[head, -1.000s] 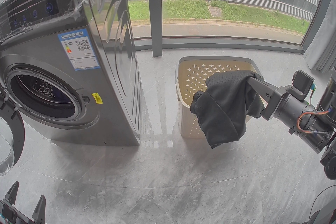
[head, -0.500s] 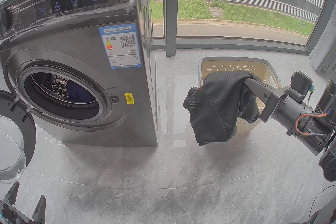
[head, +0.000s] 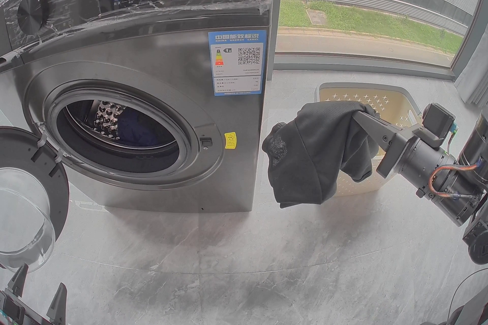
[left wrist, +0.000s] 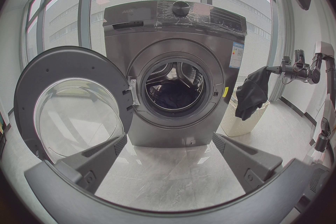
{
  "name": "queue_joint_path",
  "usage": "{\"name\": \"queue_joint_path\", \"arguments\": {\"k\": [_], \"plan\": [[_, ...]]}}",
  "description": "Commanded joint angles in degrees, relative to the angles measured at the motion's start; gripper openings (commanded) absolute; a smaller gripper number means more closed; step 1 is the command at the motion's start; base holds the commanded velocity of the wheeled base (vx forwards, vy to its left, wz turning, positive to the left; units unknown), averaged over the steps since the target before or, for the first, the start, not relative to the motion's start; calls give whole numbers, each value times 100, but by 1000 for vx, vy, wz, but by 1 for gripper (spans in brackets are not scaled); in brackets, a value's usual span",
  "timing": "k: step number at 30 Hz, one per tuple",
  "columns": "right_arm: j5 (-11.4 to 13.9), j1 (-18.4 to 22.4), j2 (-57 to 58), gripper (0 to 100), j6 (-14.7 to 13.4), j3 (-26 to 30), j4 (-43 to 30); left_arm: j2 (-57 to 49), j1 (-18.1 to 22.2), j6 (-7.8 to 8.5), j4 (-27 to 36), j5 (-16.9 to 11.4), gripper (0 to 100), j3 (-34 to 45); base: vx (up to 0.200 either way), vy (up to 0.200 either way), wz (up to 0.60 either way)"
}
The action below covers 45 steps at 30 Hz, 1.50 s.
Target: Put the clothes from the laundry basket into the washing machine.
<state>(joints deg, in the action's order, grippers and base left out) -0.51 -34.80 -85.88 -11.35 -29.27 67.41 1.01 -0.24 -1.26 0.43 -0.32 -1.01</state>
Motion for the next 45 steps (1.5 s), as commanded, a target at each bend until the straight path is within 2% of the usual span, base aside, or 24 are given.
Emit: {"name": "queue_joint_path", "arguments": {"k": [1,15,21,45], "plan": [[-2,0,-7,0,1,0,0,-92,-2,-6,1,5,100,84,-200,0,0],[-2,0,-16,0,1,9,0,-92,-2,-6,1,-3,100,84,-200,0,0],[-2,0,-16,0,1,9,0,-92,-2,3,1,-3,100,84,0,0,0],[-2,0,-34,0,-8,35,0,-92,-2,3,1,-3,100,84,0,200,0]]}}
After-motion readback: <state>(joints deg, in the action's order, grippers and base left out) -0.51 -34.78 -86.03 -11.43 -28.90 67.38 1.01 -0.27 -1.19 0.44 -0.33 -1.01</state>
